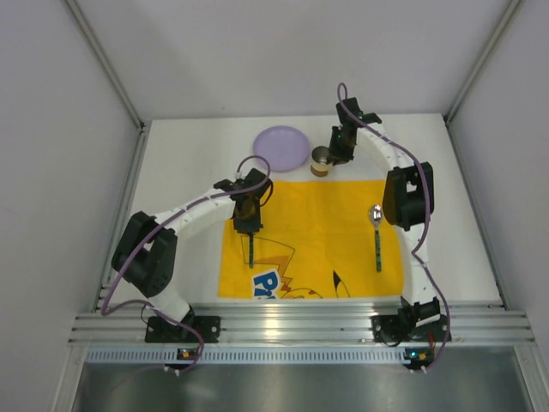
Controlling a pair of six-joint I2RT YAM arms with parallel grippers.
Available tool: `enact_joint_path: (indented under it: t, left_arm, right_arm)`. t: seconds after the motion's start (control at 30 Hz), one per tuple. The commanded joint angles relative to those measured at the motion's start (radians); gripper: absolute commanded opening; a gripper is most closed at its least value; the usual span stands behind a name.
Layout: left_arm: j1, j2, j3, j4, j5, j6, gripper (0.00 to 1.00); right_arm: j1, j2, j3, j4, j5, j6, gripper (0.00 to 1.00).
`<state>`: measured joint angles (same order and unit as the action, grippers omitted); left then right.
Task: Set the dinner table for one person
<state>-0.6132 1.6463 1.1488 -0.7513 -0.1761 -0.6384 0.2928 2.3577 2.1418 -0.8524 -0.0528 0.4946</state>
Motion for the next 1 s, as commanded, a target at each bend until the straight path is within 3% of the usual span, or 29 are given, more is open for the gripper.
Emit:
enact_joint_path:
  t: [0.0, 0.1, 0.33, 0.47, 0.63, 0.77, 0.9, 0.97]
  left_arm:
    - [0.004, 0.015, -0.021, 0.050, -0.014, -0.041, 0.24]
    - [0.004, 0.023, -0.031, 0.059, -0.014, -0.050, 0.29]
    - [0.003, 0.041, -0.032, 0.066, 0.000, -0.053, 0.30]
    - [0.003, 0.018, -0.014, 0.040, -0.025, -0.049, 0.33]
    - [0.003, -0.025, 0.031, 0.000, -0.081, -0.026, 0.51]
    - [0.004, -0.037, 0.084, -0.043, -0.131, -0.003, 0.74]
    - [0.016, -0.045, 0.155, -0.071, -0.164, 0.023, 0.92]
    - [0.038, -0.045, 0.201, -0.082, -0.164, 0.040, 0.95]
  right_arm:
    - [0.009, -0.017, 0.021, 0.039, 0.016, 0.005, 0.21]
    - [0.012, -0.028, 0.017, 0.038, 0.018, -0.001, 0.01]
    - [0.011, -0.119, 0.036, 0.038, 0.047, -0.028, 0.00]
    - [0.012, -0.257, 0.021, 0.036, 0.047, -0.044, 0.00]
    - [0.017, -0.434, -0.118, 0.038, 0.041, -0.048, 0.00]
    - [0.035, -0.585, -0.319, 0.032, 0.086, -0.048, 0.00]
    - [0.023, -0.638, -0.526, 0.042, 0.125, -0.042, 0.00]
    - [0.013, -0.637, -0.563, 0.042, 0.137, -0.047, 0.00]
